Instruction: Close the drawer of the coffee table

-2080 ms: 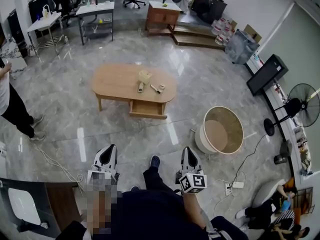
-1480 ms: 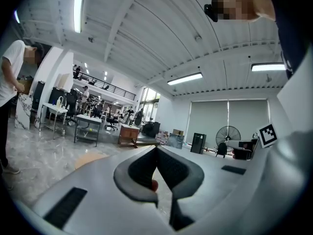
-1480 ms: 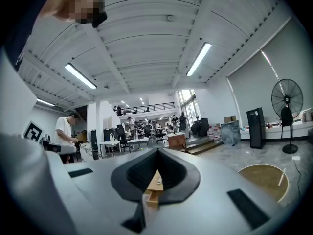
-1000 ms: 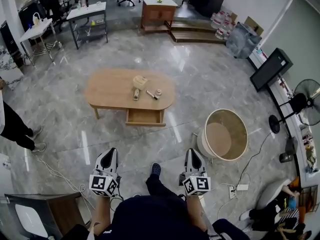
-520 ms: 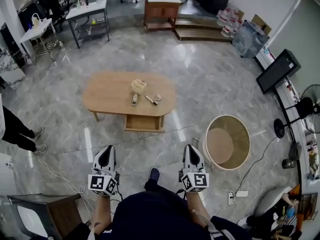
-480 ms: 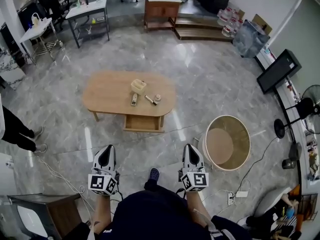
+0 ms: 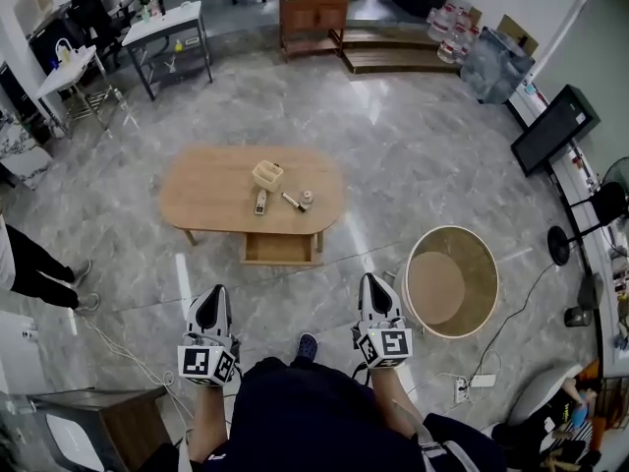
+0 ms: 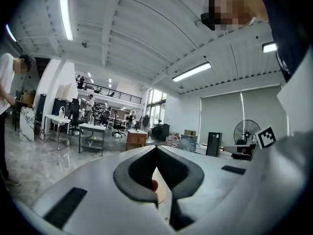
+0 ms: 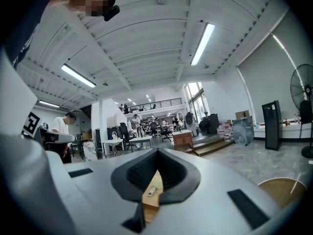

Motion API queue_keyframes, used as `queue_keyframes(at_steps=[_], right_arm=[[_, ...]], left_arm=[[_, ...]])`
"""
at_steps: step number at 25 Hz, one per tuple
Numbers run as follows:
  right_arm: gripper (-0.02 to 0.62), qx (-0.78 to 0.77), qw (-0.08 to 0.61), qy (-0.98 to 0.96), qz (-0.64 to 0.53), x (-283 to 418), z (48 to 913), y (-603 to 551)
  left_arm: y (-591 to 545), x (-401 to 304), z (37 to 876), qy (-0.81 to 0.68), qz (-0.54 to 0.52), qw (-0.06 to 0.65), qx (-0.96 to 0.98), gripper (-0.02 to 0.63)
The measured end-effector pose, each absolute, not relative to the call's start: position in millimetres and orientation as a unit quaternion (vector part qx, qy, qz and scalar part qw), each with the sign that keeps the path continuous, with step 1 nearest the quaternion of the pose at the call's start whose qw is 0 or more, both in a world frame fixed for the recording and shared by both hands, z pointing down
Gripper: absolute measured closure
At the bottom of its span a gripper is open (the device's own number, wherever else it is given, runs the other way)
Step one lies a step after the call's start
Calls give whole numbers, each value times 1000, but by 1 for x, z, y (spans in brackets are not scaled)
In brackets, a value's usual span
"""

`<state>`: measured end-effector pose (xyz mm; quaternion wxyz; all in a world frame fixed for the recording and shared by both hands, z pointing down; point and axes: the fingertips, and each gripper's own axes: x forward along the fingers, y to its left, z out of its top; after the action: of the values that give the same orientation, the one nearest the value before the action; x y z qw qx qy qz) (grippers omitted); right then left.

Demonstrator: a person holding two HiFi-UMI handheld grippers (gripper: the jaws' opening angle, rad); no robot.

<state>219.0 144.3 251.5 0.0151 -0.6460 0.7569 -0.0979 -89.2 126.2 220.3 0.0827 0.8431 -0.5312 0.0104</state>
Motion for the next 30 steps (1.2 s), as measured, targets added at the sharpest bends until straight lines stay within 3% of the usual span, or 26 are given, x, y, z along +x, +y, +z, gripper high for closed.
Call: queue_keyframes(at_steps=[15,30], right_arm=[[568,-646,-1,757,-94,214,243,116],[568,-686,0,722,-85,177,243,39]], left_arm=[[85,-84,214,-518,1,86,851,581],[-9,-128,229,-478,7,87,874,581]])
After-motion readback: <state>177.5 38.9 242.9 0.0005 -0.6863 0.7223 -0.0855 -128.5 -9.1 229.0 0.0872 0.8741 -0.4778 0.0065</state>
